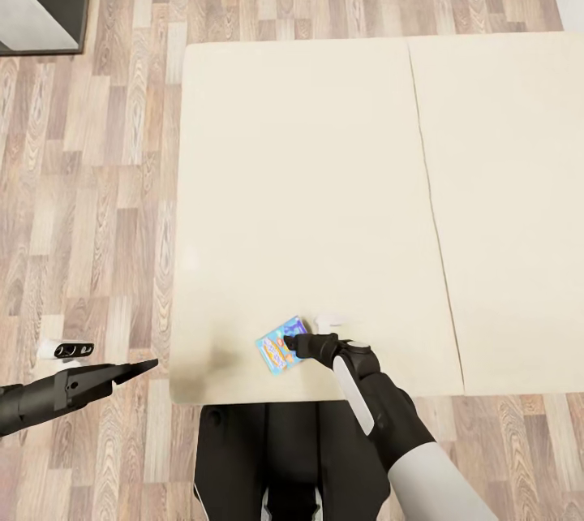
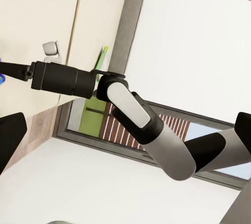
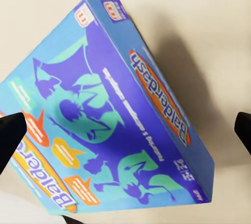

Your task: Put all the toys in the child's room - the three board games (two on the bed and one on the table), the two jigsaw puzzles on the table, and the tennis ball on the table - inside the toy box on the table in the child's room.

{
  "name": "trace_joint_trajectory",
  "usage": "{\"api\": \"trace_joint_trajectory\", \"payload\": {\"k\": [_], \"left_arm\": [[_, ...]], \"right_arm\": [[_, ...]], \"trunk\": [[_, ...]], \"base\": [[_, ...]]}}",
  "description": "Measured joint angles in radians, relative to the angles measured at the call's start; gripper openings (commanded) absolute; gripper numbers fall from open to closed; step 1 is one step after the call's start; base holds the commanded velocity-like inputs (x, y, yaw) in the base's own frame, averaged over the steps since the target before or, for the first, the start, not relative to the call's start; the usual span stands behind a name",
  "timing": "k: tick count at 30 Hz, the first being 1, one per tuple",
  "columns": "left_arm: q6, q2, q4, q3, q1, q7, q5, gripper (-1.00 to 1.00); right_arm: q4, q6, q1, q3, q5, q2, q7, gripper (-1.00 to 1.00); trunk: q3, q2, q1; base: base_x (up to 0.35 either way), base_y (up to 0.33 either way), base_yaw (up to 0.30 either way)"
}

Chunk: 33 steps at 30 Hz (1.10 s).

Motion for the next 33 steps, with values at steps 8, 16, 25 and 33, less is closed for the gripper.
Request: {"api": "trace_joint_trajectory", "payload": {"k": [8, 16, 25, 33], "left_arm": [[0.0, 0.0, 0.0, 0.0, 0.0, 0.0, 0.0, 1.0], [0.0, -0.001, 0.001, 0.0, 0.0, 0.0, 0.0, 1.0], [0.0, -0.001, 0.0, 0.0, 0.0, 0.0, 0.0, 1.0], [0.0, -0.001, 0.0, 0.0, 0.0, 0.0, 0.0, 1.0]], "right_arm": [[-0.001, -0.001, 0.0, 0.0, 0.007, 0.0, -0.001, 1.0], [-0.003, 0.001, 0.0, 0.002, 0.004, 0.0, -0.001, 1.0], [-0.003, 0.003, 0.0, 0.001, -0.003, 0.0, 0.002, 1.0], [-0.002, 0.001, 0.0, 0.0, -0.002, 0.0, 0.002, 1.0]], "trunk": [[-0.003, 0.0, 0.0], [-0.003, 0.0, 0.0], [-0.003, 0.0, 0.0], [-0.003, 0.0, 0.0]], "base": [[0.0, 0.0, 0.0], [0.0, 0.0, 0.0], [0.0, 0.0, 0.0], [0.0, 0.0, 0.0]]}}
